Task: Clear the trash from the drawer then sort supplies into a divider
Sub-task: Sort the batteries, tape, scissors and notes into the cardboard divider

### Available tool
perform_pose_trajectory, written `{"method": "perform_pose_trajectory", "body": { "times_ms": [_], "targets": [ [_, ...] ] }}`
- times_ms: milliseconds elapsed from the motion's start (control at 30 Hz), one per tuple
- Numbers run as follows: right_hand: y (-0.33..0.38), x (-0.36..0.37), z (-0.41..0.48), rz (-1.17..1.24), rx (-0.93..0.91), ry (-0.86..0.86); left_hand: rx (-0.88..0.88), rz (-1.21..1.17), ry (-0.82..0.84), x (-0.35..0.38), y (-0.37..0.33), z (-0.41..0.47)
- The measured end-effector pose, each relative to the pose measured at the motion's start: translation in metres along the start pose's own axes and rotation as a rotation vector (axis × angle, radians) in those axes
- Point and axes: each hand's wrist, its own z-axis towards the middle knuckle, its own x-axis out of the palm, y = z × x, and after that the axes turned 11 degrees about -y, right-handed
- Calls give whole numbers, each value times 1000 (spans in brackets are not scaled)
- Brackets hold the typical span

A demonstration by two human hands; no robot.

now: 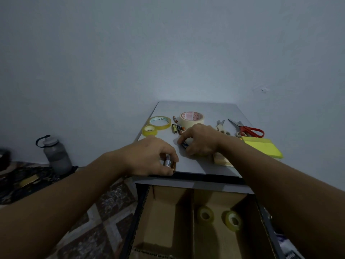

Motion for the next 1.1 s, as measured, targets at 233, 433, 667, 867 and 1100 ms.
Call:
{"method": "perform_pose_trajectory", "body": {
  "times_ms": [233, 433, 667, 867, 1100],
  "targets": [
    [3, -7, 2, -54, -47, 64, 5, 3, -20, -1, -5, -3],
    [4, -6, -16, 17, -73, -145, 10, -47, -136, -2, -8, -20],
    [15, -25, -66, 172, -94, -378, 114, -196, -261, -2, -19, -73],
    [23, -28, -111, 176, -121, -499, -25, -118, -34, 36, -37, -135],
    [27, -10, -148, 288, -62, -502, -31, -184, 247, 92, -74, -171]
  ]
}}
